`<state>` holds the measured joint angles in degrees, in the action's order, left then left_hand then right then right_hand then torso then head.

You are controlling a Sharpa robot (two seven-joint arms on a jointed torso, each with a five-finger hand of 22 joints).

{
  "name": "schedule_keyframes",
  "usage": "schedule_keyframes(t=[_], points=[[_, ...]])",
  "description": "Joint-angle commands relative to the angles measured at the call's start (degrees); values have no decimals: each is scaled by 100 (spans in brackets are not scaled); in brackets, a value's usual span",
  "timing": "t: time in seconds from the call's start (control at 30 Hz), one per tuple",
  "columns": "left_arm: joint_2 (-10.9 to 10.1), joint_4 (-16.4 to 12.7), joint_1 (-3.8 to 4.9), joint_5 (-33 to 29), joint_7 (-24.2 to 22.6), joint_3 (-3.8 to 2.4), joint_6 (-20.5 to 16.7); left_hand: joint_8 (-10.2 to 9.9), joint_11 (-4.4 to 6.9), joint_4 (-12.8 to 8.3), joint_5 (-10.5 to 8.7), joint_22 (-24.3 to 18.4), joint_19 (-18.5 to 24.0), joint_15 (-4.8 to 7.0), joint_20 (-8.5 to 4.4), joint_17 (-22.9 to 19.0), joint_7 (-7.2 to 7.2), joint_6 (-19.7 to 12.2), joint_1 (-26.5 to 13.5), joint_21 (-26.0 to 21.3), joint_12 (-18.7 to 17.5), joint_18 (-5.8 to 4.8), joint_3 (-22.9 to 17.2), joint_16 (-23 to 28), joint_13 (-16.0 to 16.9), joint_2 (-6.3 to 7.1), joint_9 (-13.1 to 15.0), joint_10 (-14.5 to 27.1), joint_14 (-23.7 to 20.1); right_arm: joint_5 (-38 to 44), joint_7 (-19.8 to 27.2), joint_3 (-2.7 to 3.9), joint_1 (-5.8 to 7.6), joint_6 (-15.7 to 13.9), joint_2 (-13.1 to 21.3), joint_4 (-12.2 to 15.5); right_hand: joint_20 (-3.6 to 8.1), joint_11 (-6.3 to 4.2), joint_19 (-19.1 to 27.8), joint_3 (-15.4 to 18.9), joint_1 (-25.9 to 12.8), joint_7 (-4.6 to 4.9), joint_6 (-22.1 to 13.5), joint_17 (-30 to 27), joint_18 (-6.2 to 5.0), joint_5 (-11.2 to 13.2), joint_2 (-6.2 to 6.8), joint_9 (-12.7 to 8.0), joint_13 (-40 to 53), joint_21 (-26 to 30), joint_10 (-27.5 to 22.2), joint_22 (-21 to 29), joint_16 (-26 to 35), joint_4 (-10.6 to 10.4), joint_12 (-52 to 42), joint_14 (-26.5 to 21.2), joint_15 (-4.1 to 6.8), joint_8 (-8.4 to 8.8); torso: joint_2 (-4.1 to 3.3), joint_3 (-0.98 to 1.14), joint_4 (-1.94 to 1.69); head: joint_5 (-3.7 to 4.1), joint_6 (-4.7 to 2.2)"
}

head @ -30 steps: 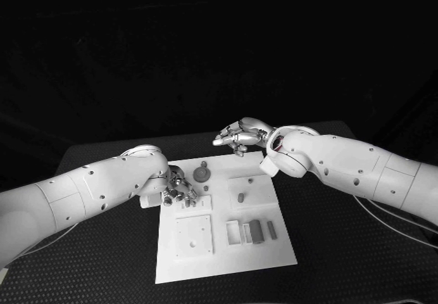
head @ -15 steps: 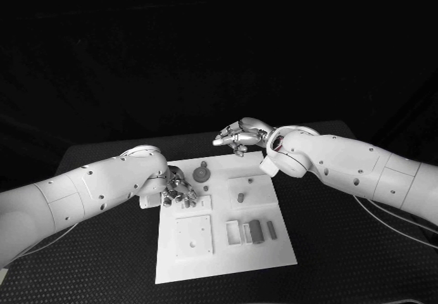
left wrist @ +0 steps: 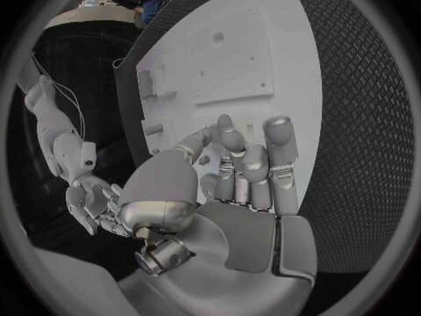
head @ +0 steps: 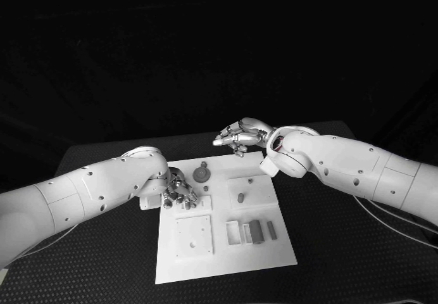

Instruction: Assemble the parts on the task board

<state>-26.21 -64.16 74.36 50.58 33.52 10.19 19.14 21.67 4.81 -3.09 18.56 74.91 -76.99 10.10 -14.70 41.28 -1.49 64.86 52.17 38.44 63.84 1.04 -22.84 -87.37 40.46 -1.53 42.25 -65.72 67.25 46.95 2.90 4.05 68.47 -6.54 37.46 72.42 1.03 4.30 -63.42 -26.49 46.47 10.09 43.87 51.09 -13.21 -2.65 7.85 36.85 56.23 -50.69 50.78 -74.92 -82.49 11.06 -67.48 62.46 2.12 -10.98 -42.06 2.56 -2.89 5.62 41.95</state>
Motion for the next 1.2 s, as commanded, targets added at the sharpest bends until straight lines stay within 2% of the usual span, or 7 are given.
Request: schedule_keyframes(t=[0.03,0.57,1.2], points=[[-10,-28,-2,-62,-25,-2,80,-17,-28,-1313,14,126,56,36,0,8,-24,-6,41,36,-23,87,-1283,-15,6,-94,10,22,-13,17,32,1,-3,80,-5,2,44,-21,13,1,-49,47,-9,-7,-179,-11,-13,7,-6,32,-24,-83,-21,-29,-21,-48,3,17,-1,0,-1,0,0],[4,-7,-8,7,-34,-2,29,-19,-29,-1312,11,126,59,35,0,10,-25,-9,42,39,-24,87,-1283,-14,9,-97,15,24,-16,17,32,1,-3,78,-5,2,44,-21,14,0,-49,47,-10,-8,-179,-11,-12,8,-8,32,-26,-84,-22,-30,-23,-49,3,17,-2,1,1,0,1],[26,-5,-54,286,-165,-2,-180,-19,-27,-1313,12,125,59,35,0,13,-24,-9,48,45,-24,89,-1284,-14,11,-98,22,22,-15,17,31,1,-3,81,-7,1,43,-21,14,1,-53,47,-10,-10,-179,-11,-11,8,-12,33,-27,-84,-22,-33,-25,-49,3,18,-4,-1,-2,11,8]])
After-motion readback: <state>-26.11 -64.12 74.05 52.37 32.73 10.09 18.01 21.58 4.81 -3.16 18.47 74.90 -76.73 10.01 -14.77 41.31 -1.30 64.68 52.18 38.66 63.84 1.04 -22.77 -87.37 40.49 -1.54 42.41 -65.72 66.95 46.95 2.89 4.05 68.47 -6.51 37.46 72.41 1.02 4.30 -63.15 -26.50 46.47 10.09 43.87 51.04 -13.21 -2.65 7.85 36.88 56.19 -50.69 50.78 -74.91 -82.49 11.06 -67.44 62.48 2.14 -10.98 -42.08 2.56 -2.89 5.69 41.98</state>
